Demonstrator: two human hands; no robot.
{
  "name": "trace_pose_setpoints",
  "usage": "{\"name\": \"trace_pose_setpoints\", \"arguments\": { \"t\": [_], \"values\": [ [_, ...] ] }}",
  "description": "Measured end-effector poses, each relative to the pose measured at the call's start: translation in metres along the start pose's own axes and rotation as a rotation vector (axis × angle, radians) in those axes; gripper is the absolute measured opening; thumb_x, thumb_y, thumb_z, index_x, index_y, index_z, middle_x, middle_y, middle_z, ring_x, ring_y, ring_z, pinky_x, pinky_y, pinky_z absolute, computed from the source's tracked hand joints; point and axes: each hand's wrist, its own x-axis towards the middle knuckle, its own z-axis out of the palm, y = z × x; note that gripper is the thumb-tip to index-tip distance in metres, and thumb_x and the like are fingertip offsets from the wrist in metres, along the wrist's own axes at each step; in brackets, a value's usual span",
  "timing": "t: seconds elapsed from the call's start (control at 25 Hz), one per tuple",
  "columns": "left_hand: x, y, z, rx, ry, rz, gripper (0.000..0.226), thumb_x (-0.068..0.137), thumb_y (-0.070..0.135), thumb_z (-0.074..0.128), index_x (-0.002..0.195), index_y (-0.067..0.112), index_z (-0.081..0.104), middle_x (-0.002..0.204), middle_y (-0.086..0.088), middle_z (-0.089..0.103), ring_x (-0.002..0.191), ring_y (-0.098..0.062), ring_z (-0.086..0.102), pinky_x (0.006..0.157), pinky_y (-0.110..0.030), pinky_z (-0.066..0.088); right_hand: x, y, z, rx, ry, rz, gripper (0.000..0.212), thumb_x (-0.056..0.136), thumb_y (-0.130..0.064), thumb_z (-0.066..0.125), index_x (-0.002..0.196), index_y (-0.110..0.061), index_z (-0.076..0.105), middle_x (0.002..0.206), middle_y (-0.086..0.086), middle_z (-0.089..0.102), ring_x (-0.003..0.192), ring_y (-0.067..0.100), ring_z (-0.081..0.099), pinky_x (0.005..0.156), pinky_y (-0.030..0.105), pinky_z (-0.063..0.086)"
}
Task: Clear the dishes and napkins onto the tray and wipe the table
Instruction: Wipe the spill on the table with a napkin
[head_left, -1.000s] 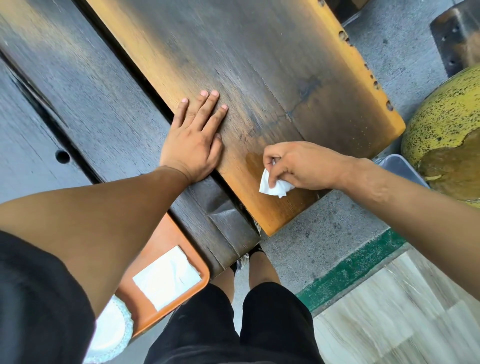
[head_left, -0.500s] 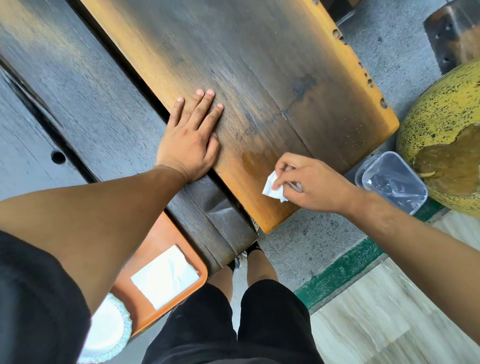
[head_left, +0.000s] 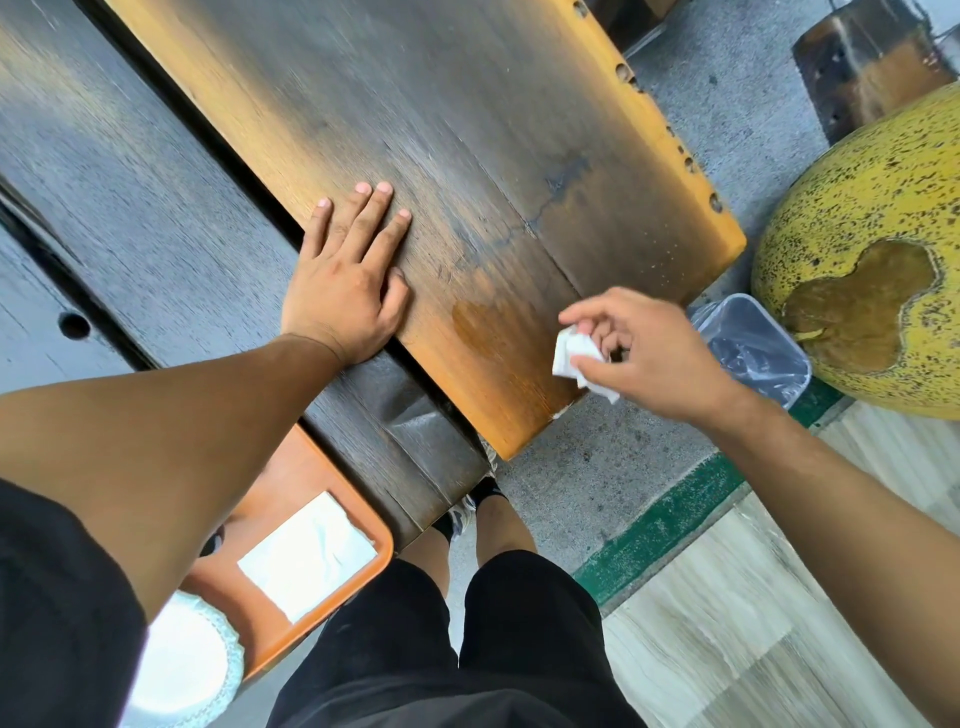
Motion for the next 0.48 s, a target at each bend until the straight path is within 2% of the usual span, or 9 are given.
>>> {"name": "trace_pose_setpoints", "arguments": {
  "t": [0.08, 0.12, 0.24, 0.32, 0.4, 0.48],
  "values": [
    [0.0, 0.0, 0.0, 0.001, -0.002, -0.001, 0.063, 0.1, 0.033, 0.039, 0.159, 0.013, 0.036, 0.17, -0.014, 0.026, 0.159, -0.031, 0.019, 0.129, -0.054, 0.009, 0.022, -0.004, -0.001, 0.156, 0.185, 0.005, 0.03, 0.082, -0.008, 0.075, 0.107, -0.025, 0.075, 0.098, -0.006, 0.064, 0.077, 0.017, 0.062, 0.074, 0.025, 0.052],
    [0.0, -0.001, 0.0, 0.002, -0.005, -0.001, 0.063, 0.1, 0.034, 0.039, 0.159, 0.013, 0.035, 0.17, -0.014, 0.025, 0.159, -0.03, 0.019, 0.129, -0.054, 0.009, 0.034, -0.006, 0.001, 0.156, 0.226, -0.005, 0.026, 0.083, -0.008, 0.073, 0.104, -0.024, 0.077, 0.099, -0.004, 0.064, 0.075, 0.018, 0.06, 0.074, 0.026, 0.052],
    [0.0, -0.001, 0.001, 0.007, -0.005, -0.002, 0.063, 0.1, 0.034, 0.039, 0.16, 0.013, 0.035, 0.171, -0.014, 0.025, 0.159, -0.03, 0.019, 0.129, -0.055, 0.009, 0.059, -0.005, 0.014, -0.005, 0.234, -0.067, 0.02, 0.089, -0.009, 0.066, 0.101, -0.019, 0.079, 0.105, 0.003, 0.062, 0.077, 0.01, 0.055, 0.079, 0.023, 0.048],
    [0.0, -0.001, 0.001, 0.009, -0.004, -0.004, 0.063, 0.1, 0.033, 0.039, 0.16, 0.013, 0.035, 0.171, -0.013, 0.024, 0.159, -0.03, 0.019, 0.129, -0.055, 0.01, 0.064, -0.003, 0.024, -0.133, 0.215, -0.147, 0.02, 0.092, -0.008, 0.066, 0.104, -0.016, 0.08, 0.104, 0.006, 0.058, 0.091, 0.015, 0.053, 0.085, 0.024, 0.044],
    [0.0, -0.002, 0.002, 0.008, -0.007, -0.004, 0.063, 0.1, 0.033, 0.039, 0.16, 0.013, 0.034, 0.171, -0.013, 0.024, 0.16, -0.03, 0.018, 0.129, -0.055, 0.009, 0.057, 0.003, 0.033, -0.246, 0.217, -0.227, 0.022, 0.093, -0.007, 0.067, 0.108, -0.016, 0.08, 0.1, 0.008, 0.059, 0.093, 0.024, 0.053, 0.082, 0.024, 0.042],
    [0.001, -0.002, 0.002, 0.009, -0.006, -0.005, 0.063, 0.1, 0.033, 0.039, 0.16, 0.013, 0.034, 0.171, -0.013, 0.024, 0.16, -0.029, 0.018, 0.129, -0.054, 0.009, 0.034, 0.01, 0.043, -0.283, 0.213, -0.27, 0.025, 0.093, -0.007, 0.065, 0.111, -0.018, 0.079, 0.101, 0.008, 0.063, 0.09, 0.022, 0.053, 0.077, 0.022, 0.043]
  ]
}}
